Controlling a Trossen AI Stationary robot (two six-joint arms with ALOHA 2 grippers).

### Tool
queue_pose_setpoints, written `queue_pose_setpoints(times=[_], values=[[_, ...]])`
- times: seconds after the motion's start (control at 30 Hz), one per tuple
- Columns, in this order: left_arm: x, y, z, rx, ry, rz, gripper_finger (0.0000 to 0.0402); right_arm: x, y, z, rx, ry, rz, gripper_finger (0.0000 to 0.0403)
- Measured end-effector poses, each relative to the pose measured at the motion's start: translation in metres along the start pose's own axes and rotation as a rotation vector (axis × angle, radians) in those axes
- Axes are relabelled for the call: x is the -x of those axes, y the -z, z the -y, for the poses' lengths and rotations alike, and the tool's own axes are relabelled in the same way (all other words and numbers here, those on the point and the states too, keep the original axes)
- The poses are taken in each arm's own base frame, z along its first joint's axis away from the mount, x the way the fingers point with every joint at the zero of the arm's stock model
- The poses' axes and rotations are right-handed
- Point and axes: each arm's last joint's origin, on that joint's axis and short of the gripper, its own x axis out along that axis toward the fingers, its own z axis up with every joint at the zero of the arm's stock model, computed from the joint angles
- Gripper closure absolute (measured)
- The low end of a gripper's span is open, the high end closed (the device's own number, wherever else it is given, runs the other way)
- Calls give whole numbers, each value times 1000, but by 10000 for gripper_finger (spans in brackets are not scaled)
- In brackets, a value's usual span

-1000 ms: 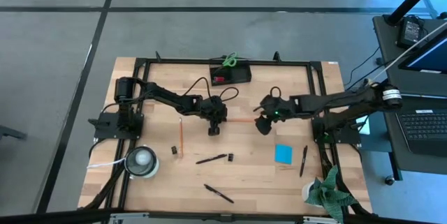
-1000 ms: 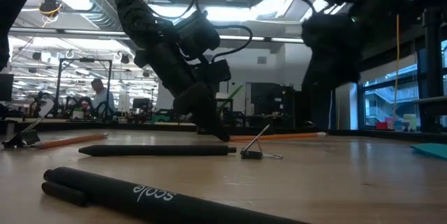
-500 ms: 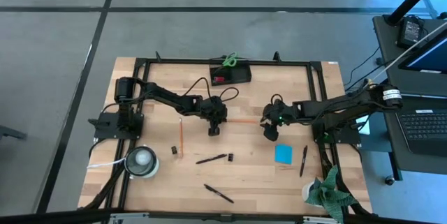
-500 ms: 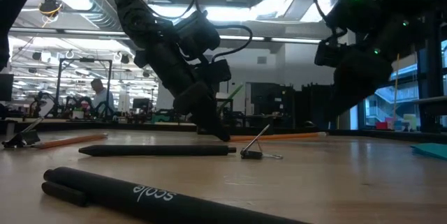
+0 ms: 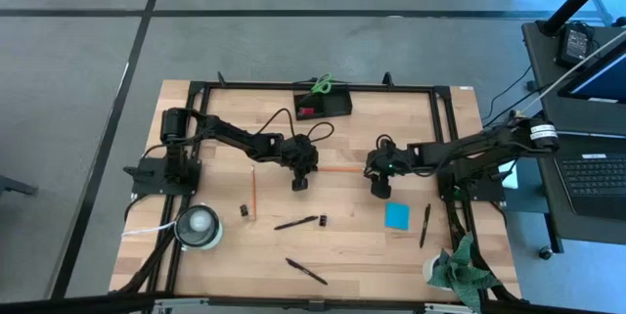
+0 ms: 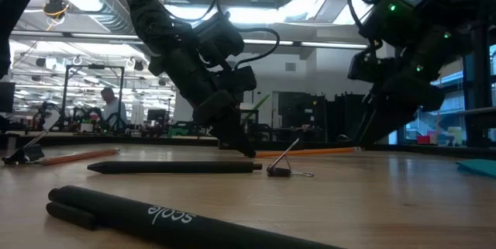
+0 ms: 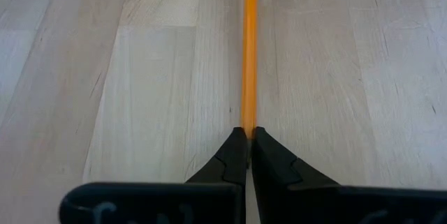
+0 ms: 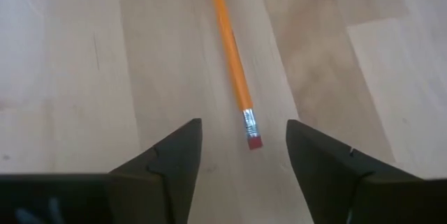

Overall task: Pick and place office supplies into organizer
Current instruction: Put the right orange pencil into the desk organizer

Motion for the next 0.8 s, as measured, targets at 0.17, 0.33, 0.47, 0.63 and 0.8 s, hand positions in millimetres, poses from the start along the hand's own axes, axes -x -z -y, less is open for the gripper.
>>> queue_pose_setpoints(times=[0.17,0.33,0.47,0.63,0.8], values=[[0,0,0,1,2,0,398,-9,1,-1,1,1,-4,212],[0,0,0,1,1,0,398,-16,0,-2,0,0,8,226],[0,0,0,1,1,0,398,-19,2,-2,1,3,-11,241],[0,0,0,1,1,0,398,-20,3,-3,1,2,-16,267],[0,0,0,1,1,0,398,-20,3,-2,1,6,-14,296]])
